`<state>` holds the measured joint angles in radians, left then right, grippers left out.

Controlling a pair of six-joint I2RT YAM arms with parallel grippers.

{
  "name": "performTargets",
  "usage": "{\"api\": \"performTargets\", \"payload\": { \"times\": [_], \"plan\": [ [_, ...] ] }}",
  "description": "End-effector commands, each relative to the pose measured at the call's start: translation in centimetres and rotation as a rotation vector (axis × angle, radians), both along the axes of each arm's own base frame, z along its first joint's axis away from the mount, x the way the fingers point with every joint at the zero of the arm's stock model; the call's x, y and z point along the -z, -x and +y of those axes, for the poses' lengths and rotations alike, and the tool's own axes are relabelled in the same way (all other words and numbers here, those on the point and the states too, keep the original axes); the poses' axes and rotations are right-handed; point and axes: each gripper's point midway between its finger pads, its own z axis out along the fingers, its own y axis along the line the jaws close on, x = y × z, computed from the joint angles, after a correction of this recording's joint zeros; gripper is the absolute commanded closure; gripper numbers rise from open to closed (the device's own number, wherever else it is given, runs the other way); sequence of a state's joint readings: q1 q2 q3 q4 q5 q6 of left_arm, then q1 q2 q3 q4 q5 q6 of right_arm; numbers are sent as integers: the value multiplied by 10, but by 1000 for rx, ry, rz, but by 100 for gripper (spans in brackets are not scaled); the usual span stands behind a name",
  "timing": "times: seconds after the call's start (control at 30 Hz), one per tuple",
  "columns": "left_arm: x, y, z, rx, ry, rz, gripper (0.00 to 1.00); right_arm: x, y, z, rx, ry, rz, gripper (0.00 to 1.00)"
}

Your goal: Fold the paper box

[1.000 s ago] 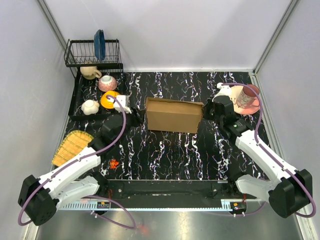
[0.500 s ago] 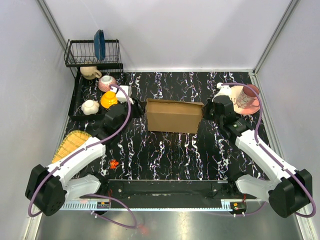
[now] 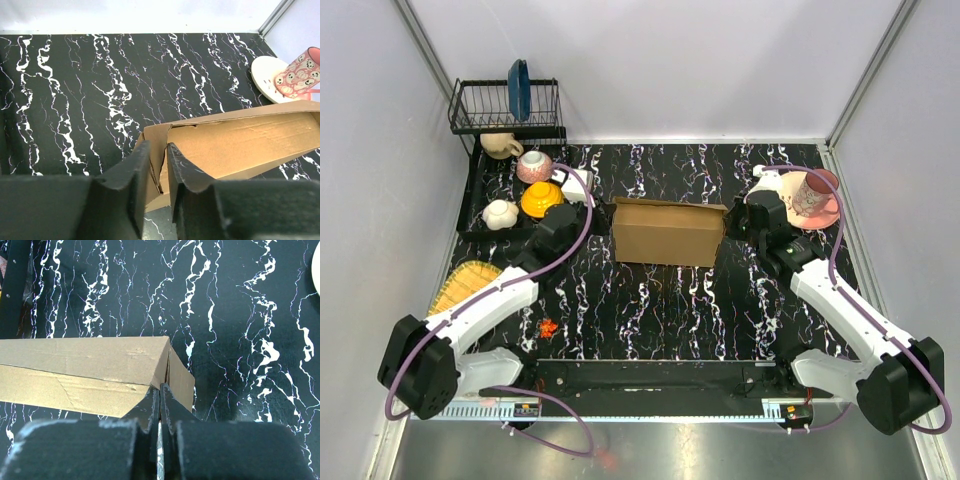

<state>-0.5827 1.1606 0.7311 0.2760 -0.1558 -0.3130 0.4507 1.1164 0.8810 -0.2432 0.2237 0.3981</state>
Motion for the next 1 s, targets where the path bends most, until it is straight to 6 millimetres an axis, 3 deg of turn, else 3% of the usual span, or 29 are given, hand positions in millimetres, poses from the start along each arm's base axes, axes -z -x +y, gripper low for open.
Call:
{"api": "performTargets", "payload": {
  "times": [0.0,0.23,0.37,0.57,0.77,0.97],
  "plan": [
    [-37,-9,-9,28,54,-93,78,32,16,-7,-4,62,134,100],
    [-37,-9,-13,44,67,-94,100,33,17,-8,-4,63,135,100],
    [-36,-6,-16,68,76,-96,100,34,18,-7,-7,57,138,100],
    [-18,1,-14,64,116,-73,100,41,21,-6,-9,54,150,100],
    [22,12,-3,22,124,-13,100,52,25,-7,-6,53,174,100],
    [38,19,0,-9,114,-10,100,57,27,-7,-5,48,186,100]
  ]
}}
